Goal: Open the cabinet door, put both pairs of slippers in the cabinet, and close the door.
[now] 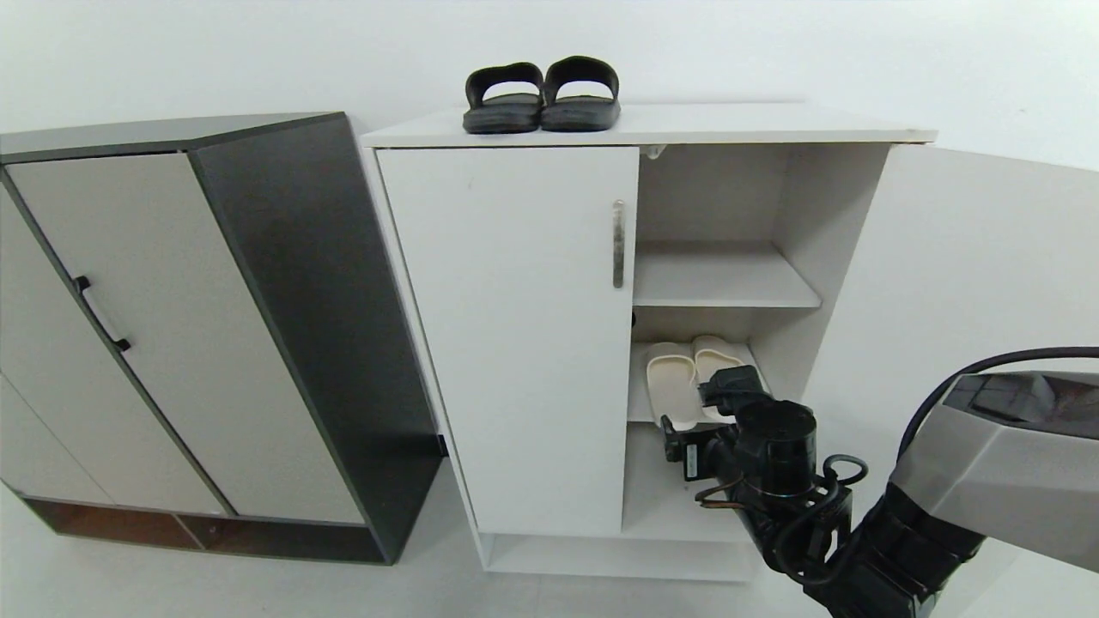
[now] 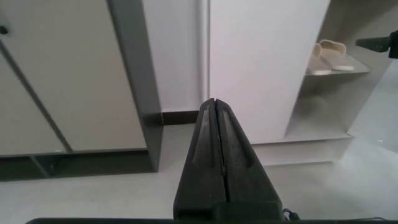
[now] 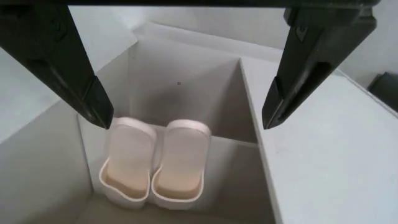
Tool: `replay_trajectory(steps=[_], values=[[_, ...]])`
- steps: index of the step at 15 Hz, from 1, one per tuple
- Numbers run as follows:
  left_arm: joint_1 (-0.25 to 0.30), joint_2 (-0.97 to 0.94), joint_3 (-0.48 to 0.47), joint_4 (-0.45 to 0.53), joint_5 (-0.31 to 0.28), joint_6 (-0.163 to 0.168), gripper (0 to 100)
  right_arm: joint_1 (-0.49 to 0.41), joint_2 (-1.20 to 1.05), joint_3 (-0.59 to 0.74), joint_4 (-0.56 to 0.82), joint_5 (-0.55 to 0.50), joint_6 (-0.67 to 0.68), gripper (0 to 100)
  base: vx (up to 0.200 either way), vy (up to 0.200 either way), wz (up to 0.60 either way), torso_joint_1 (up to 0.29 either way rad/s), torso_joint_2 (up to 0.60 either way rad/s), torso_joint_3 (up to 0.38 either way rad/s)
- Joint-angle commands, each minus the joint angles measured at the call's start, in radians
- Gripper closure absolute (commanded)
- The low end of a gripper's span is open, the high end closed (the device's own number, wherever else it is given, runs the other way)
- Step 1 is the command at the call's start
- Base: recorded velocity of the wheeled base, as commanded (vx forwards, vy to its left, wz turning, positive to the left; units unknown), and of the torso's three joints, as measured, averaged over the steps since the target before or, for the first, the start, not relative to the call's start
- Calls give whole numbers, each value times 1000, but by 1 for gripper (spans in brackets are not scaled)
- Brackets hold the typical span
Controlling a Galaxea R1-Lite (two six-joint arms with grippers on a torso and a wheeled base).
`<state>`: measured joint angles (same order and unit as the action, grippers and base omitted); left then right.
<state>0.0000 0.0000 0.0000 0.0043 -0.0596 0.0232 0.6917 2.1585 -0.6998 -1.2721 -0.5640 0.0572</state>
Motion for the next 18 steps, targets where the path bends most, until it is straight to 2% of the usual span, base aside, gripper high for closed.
replay_trajectory(steps=[1,8,11,18], values=[[0,2,0,0,0,0,100,5,7,8,-6,1,-7,0,0,200,0,2,-2,2],[0,2,0,0,0,1,100,3,17,16,-58,19,-25,0,0,200,0,4,0,1],[0,0,0,0,0,3,100,3,20,29,-70,53,-25,0,0,0,0,0,0,0],[0,0,0,0,0,1,100,-3,34,31,-99,58,-53,0,0,0,0,0,0,0]])
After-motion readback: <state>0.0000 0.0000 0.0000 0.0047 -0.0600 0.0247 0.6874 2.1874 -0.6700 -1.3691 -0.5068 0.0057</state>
